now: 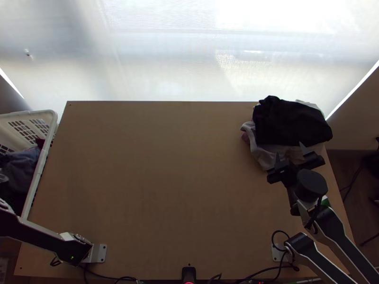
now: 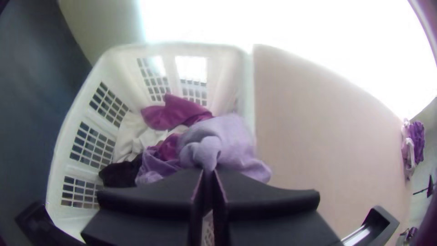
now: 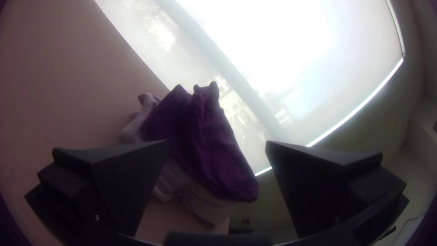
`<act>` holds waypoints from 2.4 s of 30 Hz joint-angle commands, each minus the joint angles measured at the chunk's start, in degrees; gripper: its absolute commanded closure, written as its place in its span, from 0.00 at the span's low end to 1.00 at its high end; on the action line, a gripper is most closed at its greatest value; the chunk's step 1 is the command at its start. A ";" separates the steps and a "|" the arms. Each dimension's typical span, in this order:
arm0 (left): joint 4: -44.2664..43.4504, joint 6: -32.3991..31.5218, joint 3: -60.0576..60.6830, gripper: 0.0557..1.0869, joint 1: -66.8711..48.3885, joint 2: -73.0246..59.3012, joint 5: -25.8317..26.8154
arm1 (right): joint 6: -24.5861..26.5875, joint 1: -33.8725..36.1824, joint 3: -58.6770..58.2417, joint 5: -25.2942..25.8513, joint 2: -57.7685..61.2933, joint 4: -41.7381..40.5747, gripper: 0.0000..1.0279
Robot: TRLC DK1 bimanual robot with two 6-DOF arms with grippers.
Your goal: Fold the t-shirt
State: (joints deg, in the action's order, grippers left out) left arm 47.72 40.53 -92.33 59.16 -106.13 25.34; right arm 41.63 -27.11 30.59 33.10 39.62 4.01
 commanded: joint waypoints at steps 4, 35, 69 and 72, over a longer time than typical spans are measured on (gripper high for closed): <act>16.26 -1.86 -0.65 0.96 -16.88 28.17 4.28 | -0.23 -1.28 1.93 0.91 -0.68 2.67 0.05; 0.26 -36.67 -0.74 0.04 -111.27 20.52 -18.22 | -8.32 5.84 2.11 2.32 -11.58 20.95 0.05; 0.53 -12.23 31.60 0.05 -59.33 32.56 -14.44 | -34.95 -22.54 44.12 -21.41 58.65 33.17 0.10; 0.97 -11.88 31.60 0.05 -58.72 34.06 -14.36 | -35.83 -22.54 47.19 -26.25 59.35 37.74 0.10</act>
State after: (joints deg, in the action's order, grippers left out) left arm 48.56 27.09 -61.49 -3.40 -73.80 10.92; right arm 7.81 -48.84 71.42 13.80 94.35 35.27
